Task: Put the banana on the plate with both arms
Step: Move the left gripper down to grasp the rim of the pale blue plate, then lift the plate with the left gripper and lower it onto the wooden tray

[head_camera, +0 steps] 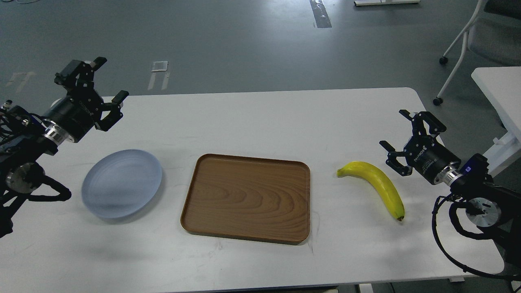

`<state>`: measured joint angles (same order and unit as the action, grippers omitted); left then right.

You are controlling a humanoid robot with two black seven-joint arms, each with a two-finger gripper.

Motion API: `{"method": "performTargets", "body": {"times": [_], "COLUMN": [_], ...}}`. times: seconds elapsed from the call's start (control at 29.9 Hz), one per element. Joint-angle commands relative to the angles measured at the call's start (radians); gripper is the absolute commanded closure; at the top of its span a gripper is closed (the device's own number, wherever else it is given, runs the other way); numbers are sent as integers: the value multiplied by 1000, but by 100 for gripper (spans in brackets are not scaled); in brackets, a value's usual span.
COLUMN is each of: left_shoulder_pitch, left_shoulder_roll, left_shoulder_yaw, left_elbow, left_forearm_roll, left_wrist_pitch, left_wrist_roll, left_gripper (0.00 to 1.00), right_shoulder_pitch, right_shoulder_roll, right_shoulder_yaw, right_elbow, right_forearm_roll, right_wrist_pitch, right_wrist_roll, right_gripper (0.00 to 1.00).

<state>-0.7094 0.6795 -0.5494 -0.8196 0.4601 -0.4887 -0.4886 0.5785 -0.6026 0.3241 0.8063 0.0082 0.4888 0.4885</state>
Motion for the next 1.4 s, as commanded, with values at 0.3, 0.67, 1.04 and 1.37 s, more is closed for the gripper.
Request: {"method": "performTargets", "body": {"times": [0.3,0.67,1.04,1.37], "left_shoulder_pitch": [2,1,14,50], "left_shoulder_roll": [219,210,147,117], "left_shoulder_yaw": [20,233,387,394], "left_elbow": [-268,40,146,181], "left_forearm_roll": [1111,1270,1077,1054], "left_wrist_pitch": [57,289,300,306], "left_wrist_roll": [0,0,0,0], "left_gripper": [2,2,12,20], "right_shoulder_pitch": [3,0,4,-2], "right_shoulder_roll": [-2,0,9,9], "right_shoulder_yaw": [-2,-2,-2,-2], "right_elbow": [1,4,10,10], "right_forearm_roll": [-4,-4,-4,-4], "right_wrist_pitch": [0,0,0,0], "right_wrist_roll": [0,0,0,0], "right_gripper": [1,1,1,1]}}
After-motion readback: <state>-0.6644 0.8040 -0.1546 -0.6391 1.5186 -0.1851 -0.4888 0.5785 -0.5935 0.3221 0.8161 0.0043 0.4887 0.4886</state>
